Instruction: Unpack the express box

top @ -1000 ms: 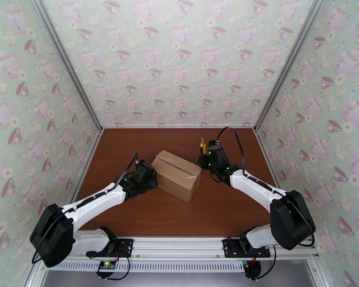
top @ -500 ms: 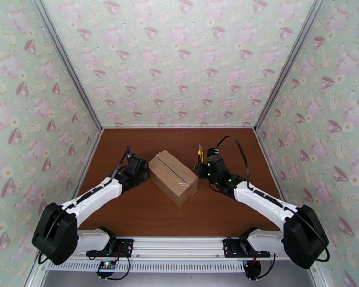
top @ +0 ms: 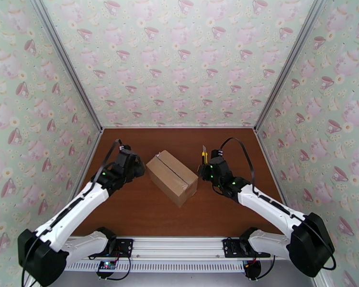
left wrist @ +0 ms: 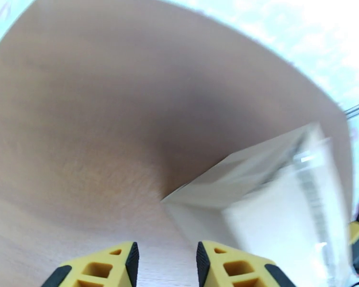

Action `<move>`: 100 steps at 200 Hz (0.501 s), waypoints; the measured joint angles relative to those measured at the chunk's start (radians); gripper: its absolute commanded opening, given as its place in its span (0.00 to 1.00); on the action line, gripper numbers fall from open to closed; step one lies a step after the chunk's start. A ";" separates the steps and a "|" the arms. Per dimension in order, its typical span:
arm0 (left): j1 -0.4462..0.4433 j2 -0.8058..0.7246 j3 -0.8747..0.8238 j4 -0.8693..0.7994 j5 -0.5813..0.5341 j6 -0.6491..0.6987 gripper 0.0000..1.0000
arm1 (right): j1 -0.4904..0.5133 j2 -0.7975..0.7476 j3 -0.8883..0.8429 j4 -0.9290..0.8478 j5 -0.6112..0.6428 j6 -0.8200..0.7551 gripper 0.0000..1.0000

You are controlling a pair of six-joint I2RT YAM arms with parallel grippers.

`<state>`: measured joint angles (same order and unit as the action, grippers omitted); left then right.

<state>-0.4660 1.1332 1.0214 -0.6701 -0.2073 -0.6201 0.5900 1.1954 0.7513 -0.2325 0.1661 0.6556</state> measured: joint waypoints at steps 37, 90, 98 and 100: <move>-0.077 0.092 0.154 0.001 0.038 0.027 0.40 | 0.000 -0.033 0.000 -0.024 -0.002 -0.005 0.00; -0.167 0.312 0.245 0.065 0.101 0.052 0.40 | 0.000 -0.105 -0.012 -0.044 -0.014 -0.004 0.00; -0.172 0.331 0.245 0.072 0.108 0.052 0.40 | 0.000 -0.114 -0.015 -0.051 -0.016 -0.004 0.00; -0.174 0.335 0.245 0.074 0.109 0.053 0.40 | 0.000 -0.116 -0.016 -0.052 -0.016 -0.003 0.00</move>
<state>-0.6395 1.4685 1.2659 -0.5961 -0.0982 -0.5674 0.5896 1.0794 0.7353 -0.2844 0.1497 0.6525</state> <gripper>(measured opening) 0.402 0.397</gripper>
